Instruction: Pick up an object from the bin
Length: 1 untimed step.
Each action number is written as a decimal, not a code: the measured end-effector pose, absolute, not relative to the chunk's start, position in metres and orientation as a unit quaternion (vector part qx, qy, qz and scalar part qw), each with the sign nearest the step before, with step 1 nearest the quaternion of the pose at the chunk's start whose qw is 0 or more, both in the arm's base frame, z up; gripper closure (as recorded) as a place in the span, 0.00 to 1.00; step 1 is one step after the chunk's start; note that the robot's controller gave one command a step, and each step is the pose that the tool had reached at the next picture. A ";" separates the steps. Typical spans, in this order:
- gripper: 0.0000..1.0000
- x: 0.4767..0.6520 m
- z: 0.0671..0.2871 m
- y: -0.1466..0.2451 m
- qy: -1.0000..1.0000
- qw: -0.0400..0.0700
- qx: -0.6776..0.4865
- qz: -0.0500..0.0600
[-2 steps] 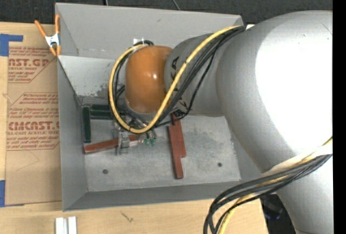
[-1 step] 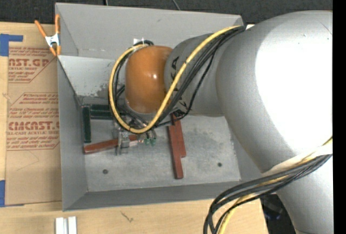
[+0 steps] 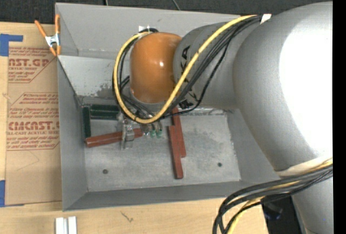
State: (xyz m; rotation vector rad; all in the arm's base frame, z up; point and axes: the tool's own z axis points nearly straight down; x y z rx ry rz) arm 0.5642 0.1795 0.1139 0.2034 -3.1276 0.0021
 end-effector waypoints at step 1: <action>1.00 0.571 0.269 0.181 -0.997 -0.002 0.075 0.000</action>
Offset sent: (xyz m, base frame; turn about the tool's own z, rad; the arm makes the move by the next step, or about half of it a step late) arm 0.0000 0.0000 0.0000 0.0000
